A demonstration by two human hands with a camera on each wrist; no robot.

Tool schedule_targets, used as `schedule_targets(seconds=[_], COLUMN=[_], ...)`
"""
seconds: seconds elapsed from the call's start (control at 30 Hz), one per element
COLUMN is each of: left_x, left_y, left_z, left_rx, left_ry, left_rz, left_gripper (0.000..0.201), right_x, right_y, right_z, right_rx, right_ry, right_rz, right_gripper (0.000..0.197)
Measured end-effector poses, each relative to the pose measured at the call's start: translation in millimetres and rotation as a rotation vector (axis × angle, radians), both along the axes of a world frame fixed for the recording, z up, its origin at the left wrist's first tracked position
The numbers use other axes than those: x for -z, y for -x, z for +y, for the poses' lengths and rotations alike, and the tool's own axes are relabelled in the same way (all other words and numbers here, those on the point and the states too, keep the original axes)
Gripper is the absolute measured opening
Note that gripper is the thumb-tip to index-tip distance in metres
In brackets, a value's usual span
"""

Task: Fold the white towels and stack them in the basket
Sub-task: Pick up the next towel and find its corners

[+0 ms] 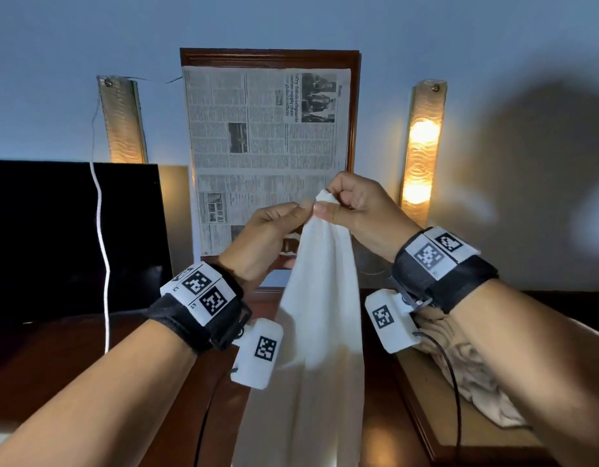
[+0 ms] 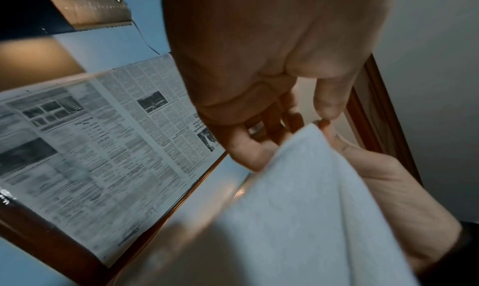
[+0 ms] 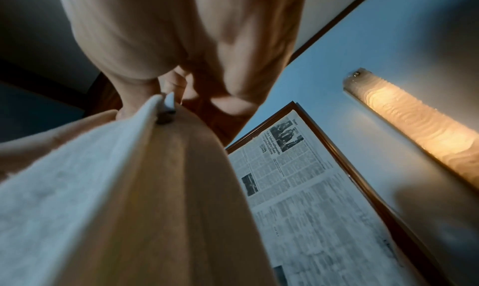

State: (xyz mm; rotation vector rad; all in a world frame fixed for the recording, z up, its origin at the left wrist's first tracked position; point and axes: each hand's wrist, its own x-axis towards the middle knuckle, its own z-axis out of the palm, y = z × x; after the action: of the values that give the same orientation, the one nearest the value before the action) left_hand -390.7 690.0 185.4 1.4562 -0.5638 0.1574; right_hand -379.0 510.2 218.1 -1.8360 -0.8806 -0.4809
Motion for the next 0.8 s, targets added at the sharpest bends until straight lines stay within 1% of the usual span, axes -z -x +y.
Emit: schedule_targets(seconds=[0.07, 0.13, 0.27, 0.3, 0.4, 0.43, 0.5, 0.53, 0.6, 0.67, 0.7, 0.73, 0.8], left_x=[9.2, 14.6, 21.1, 24.2, 33.4, 35.3, 37.1, 37.8, 42.4, 49.4, 53.2, 55.2, 58.1], left_y=[-2.8, -7.6, -18.6, -22.4, -28.7, -31.1, -39.9, -45.2, -59.1, -70.6, -74.6, -75.5, -86.3], left_z=[0.1, 1.2, 1.5, 0.0, -12.4, -17.3, -24.7, -28.2, -32.1, -38.1, -41.8, -47.1, -51.0], left_rx=[0.017, 0.051, 0.116, 0.138, 0.172, 0.164, 0.102, 0.060, -0.063, -0.166, -0.170, -0.132, -0.039], left_ry=[-0.038, -0.076, -0.143, -0.147, -0.165, -0.184, -0.249, -0.280, -0.313, -0.355, -0.374, -0.392, -0.443], left_rz=[0.016, 0.047, 0.104, 0.111, 0.084, 0.062, -0.006, -0.043, -0.103, -0.152, -0.164, -0.153, -0.065], left_gripper=[0.054, 0.054, 0.049, 0.044, 0.016, 0.015, 0.028, 0.028, 0.017, 0.018, 0.019, 0.020, 0.023], right_x=[8.2, 14.1, 20.4, 22.4, 30.3, 33.8, 45.0, 54.4, 76.9, 95.4, 98.6, 98.5, 91.9], right_y=[-7.0, -11.5, -18.6, -20.6, -30.2, -33.3, -40.3, -46.2, -57.8, -68.6, -72.9, -77.2, -85.2], right_z=[-5.0, -9.9, -18.8, -20.9, -26.7, -29.5, -36.4, -41.4, -51.1, -57.2, -59.6, -62.2, -66.4], right_rx=[0.016, 0.032, 0.026, 0.017, 0.015, 0.020, 0.031, 0.040, 0.046, 0.042, 0.053, 0.065, 0.051], right_ry=[0.043, 0.092, 0.132, 0.122, 0.085, 0.080, 0.065, 0.049, -0.006, -0.077, -0.101, -0.111, -0.083], right_rz=[0.017, 0.025, 0.006, 0.011, 0.062, 0.078, 0.111, 0.144, 0.246, 0.295, 0.281, 0.257, 0.210], right_gripper=[0.028, 0.023, 0.021, 0.020, 0.019, 0.019, 0.017, 0.016, 0.021, 0.020, 0.020, 0.021, 0.020])
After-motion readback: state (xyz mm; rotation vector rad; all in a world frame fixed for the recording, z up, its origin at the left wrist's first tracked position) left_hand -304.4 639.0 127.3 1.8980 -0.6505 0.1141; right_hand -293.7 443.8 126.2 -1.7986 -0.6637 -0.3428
